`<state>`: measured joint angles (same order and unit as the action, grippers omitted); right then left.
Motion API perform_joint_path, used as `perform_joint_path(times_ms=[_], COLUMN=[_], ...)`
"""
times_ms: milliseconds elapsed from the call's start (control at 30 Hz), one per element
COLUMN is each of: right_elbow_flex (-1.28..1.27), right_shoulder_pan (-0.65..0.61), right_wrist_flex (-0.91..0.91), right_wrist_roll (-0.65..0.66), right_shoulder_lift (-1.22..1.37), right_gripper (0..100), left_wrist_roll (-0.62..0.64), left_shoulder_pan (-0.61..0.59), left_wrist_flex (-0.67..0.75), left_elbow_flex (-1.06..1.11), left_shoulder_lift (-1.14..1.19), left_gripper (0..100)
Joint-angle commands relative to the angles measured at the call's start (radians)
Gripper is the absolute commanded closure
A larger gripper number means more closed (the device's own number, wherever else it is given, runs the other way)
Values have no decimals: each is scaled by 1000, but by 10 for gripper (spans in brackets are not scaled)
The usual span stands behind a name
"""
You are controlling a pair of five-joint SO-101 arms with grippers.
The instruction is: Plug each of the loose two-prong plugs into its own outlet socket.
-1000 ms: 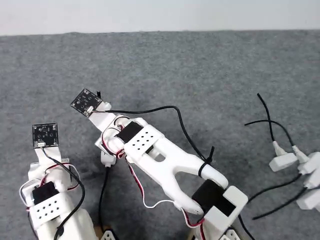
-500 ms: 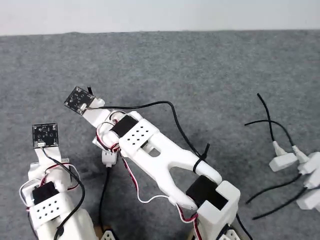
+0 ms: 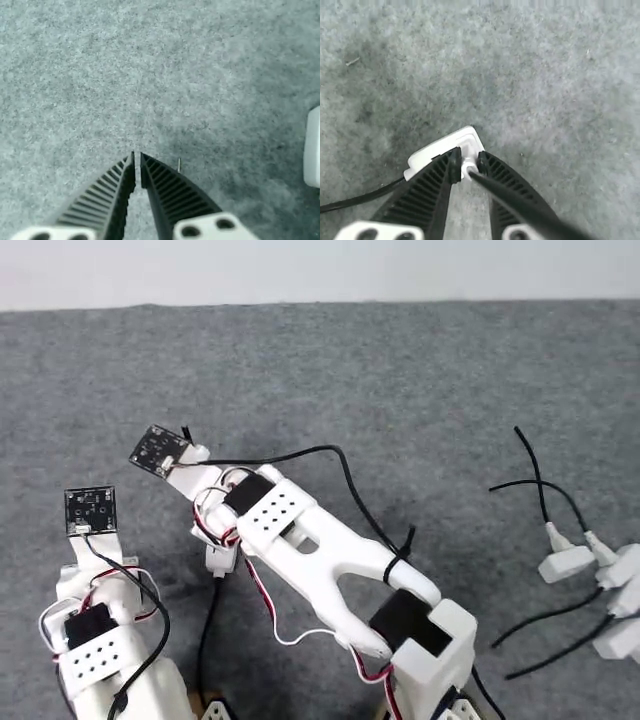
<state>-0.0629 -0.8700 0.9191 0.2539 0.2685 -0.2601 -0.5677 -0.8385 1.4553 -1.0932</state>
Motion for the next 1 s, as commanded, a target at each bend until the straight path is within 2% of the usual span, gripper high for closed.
perform_joint_path(times_ms=[0, 167, 367, 500, 633, 700, 767, 967], right_elbow_flex=[-40, -153, -210, -160, -43, 0, 26, 32], right_shoulder_pan=[-8, -10, -13, -13, -13, -18, -36, -125], right_wrist_flex=[-94, -206, -202, -127, -2, 39, 58, 53], right_wrist_roll=[-15, -135, -143, -184, -479, -643, -773, -968], right_shoulder_lift=[4, -15, -27, -33, -31, -27, -21, -10], right_gripper=[991, 991, 985, 894, 764, 738, 738, 736], left_wrist_roll=[5, 3, 3, 3, 11, 38, 121, 206], left_shoulder_pan=[-5, -5, -6, -6, -51, -100, -158, -226], left_wrist_flex=[21, 23, 40, 41, 51, 97, 127, 147], left_elbow_flex=[-47, -44, -36, -36, -45, -54, -59, -87], left_shoulder_lift=[2, 2, 2, 2, -6, 2, 2, 3], left_gripper=[987, 987, 987, 987, 987, 987, 987, 987])
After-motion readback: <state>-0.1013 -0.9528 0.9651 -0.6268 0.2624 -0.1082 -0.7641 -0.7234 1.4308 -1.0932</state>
